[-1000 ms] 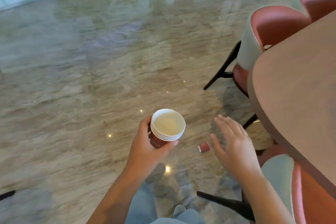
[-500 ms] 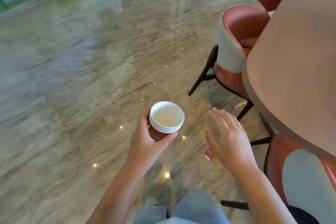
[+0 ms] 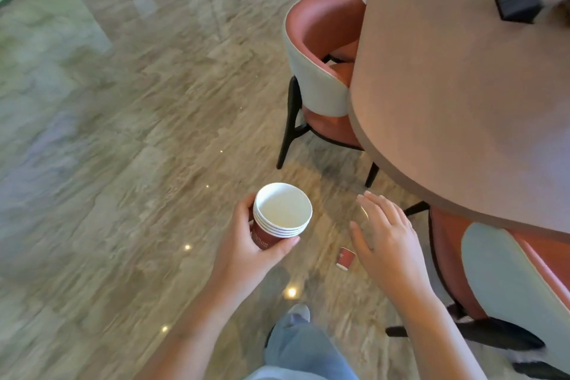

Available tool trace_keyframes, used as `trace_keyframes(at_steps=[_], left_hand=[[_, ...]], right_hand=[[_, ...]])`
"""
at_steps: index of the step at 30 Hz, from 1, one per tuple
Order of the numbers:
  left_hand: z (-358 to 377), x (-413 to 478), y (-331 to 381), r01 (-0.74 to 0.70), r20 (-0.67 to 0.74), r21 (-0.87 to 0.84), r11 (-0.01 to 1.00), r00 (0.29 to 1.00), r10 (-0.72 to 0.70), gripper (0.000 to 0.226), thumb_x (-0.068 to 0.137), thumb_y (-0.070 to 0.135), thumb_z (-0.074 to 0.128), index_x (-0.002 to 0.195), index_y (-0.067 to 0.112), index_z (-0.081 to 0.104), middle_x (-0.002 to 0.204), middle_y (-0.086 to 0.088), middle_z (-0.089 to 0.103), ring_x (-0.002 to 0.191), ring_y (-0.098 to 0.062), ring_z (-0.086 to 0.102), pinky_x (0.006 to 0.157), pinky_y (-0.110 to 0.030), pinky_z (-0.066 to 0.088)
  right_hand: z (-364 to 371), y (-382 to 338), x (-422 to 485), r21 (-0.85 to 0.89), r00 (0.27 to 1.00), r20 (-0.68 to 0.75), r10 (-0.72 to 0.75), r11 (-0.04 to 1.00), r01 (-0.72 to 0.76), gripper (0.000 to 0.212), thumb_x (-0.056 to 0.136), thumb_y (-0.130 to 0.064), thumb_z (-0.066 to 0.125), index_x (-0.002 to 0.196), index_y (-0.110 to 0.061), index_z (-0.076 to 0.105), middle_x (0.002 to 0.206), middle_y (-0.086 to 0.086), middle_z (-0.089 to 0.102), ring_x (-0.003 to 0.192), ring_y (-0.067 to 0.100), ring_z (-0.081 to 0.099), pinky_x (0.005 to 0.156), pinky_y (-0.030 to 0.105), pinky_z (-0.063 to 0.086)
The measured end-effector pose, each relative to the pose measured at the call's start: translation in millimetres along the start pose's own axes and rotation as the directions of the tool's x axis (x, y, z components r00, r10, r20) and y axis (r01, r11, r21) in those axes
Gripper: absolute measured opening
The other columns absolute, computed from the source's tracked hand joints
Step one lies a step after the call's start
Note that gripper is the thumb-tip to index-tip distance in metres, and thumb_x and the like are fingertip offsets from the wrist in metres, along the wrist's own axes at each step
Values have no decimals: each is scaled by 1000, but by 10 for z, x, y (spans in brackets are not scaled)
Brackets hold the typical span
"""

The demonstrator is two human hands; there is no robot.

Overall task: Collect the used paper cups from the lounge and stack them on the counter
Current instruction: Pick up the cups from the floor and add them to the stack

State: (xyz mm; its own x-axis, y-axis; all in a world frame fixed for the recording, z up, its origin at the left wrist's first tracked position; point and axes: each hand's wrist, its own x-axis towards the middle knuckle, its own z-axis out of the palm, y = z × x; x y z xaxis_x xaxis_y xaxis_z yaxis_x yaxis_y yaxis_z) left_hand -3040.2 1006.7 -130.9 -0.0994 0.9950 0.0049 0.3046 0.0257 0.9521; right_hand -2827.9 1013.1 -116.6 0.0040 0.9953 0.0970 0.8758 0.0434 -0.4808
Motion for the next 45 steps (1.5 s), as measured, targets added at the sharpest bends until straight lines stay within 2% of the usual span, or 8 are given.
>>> trace_keyframes(at_steps=[7, 11, 18, 26, 32, 39, 43, 45], left_hand=[[271, 657, -25, -25, 120, -29, 999, 992, 28, 66, 54, 52, 79, 109, 56, 44, 111, 33, 56, 101, 9, 57, 76, -5, 44], [330, 854, -144, 15, 198, -53, 998, 980, -4, 68, 52, 48, 80, 110, 48, 45, 109, 30, 58, 102, 6, 58, 80, -27, 54], [391, 1266, -398, 44, 337, -15, 999, 941, -36, 66, 50, 53, 78, 105, 61, 42, 107, 37, 56, 99, 10, 58, 74, -5, 45], [756, 1745, -912, 83, 502, -57, 995, 864, -44, 69, 52, 40, 82, 109, 42, 45, 110, 23, 57, 106, -6, 57, 84, -49, 54], [1158, 1765, -1657, 5, 525, 13, 1000, 851, -11, 69, 62, 27, 86, 111, 47, 41, 111, 36, 53, 104, 6, 55, 85, -17, 47], [1597, 1582, -2956, 104, 509, 34, 994, 854, -107, 71, 56, 43, 83, 113, 49, 42, 110, 28, 58, 105, 6, 56, 87, -35, 53], [1872, 1642, -3636, 76, 526, 46, 996, 846, -89, 73, 48, 63, 78, 110, 59, 39, 108, 40, 52, 102, 11, 54, 78, -9, 48], [2032, 1726, -3953, 60, 532, 50, 997, 843, -77, 71, 49, 60, 78, 108, 58, 39, 105, 43, 51, 100, 11, 54, 76, -13, 50]], right_hand=[[-36, 275, 254, -35, 986, -25, 166, 985, -167, 42, 86, -22, 59, 126, -12, 53, 131, 5, 53, 125, 25, 44, 103, 41, 34], [3, 314, 286, -58, 969, -35, 245, 967, -247, 41, 85, -23, 59, 124, -11, 54, 129, 6, 55, 124, 26, 45, 102, 43, 36], [239, 243, 354, -84, 913, -30, 406, 910, -407, 41, 89, -22, 55, 129, -14, 49, 136, 2, 49, 130, 22, 37, 107, 41, 28], [897, 383, 426, -69, 813, -163, 560, 815, -575, 41, 78, -15, 68, 118, -7, 57, 122, 12, 60, 117, 35, 51, 95, 52, 42], [1768, 915, 323, -9, 763, -136, 632, 769, -639, 42, 76, -9, 69, 115, -5, 58, 119, 10, 61, 113, 35, 53, 88, 47, 45], [2999, 1798, 63, -20, 739, -12, 673, 739, -673, 44, 85, -21, 61, 125, -6, 51, 125, 11, 56, 117, 28, 50, 96, 39, 41], [3729, 2368, -5, 90, 663, 34, 748, 659, -747, 46, 88, -30, 54, 131, -16, 44, 134, 4, 49, 121, 21, 45, 96, 32, 37], [4074, 2637, -1, 162, 616, 70, 784, 601, -783, 47, 89, -33, 53, 133, -21, 42, 136, 1, 46, 122, 20, 45, 94, 33, 38]])
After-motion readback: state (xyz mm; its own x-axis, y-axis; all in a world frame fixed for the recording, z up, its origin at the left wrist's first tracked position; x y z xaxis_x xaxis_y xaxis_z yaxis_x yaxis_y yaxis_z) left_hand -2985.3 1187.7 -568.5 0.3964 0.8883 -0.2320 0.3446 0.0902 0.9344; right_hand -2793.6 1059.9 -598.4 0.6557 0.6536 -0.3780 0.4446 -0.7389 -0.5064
